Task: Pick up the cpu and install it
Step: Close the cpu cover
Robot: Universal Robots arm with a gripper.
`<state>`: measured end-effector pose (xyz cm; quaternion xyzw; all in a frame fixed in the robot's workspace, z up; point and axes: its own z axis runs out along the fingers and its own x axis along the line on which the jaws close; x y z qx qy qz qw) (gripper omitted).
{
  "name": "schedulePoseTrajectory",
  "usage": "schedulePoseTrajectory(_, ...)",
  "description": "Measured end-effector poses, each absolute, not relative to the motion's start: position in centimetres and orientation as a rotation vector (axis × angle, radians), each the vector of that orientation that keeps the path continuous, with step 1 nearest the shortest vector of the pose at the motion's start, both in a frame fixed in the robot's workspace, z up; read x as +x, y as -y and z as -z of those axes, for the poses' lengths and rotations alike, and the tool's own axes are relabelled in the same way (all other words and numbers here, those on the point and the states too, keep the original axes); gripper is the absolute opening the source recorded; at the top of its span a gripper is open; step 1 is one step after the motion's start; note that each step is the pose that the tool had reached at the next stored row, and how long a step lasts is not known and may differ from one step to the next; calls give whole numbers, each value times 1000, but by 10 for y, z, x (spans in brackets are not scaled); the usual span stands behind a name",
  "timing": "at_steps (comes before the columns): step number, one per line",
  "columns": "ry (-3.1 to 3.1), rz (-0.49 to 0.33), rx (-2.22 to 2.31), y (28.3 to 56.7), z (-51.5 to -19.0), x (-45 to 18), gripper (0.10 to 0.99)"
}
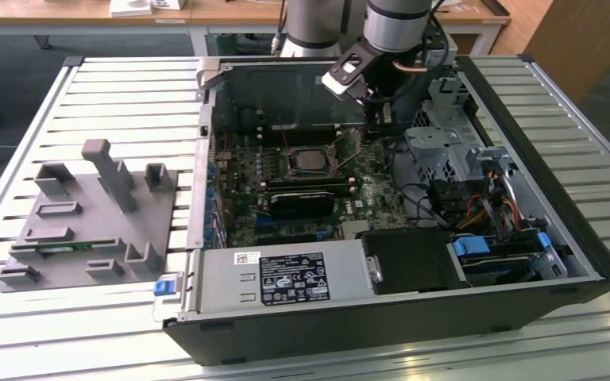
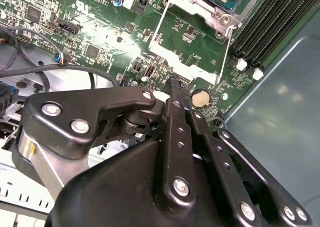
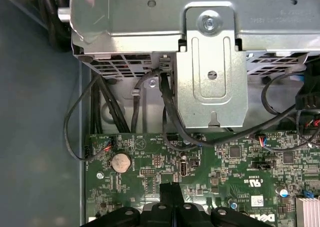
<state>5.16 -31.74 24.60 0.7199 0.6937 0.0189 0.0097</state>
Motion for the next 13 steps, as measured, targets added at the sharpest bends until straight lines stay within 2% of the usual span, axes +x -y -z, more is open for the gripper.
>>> schedulePoseTrajectory(13, -2167, -60, 2248, 317, -245, 40, 106)
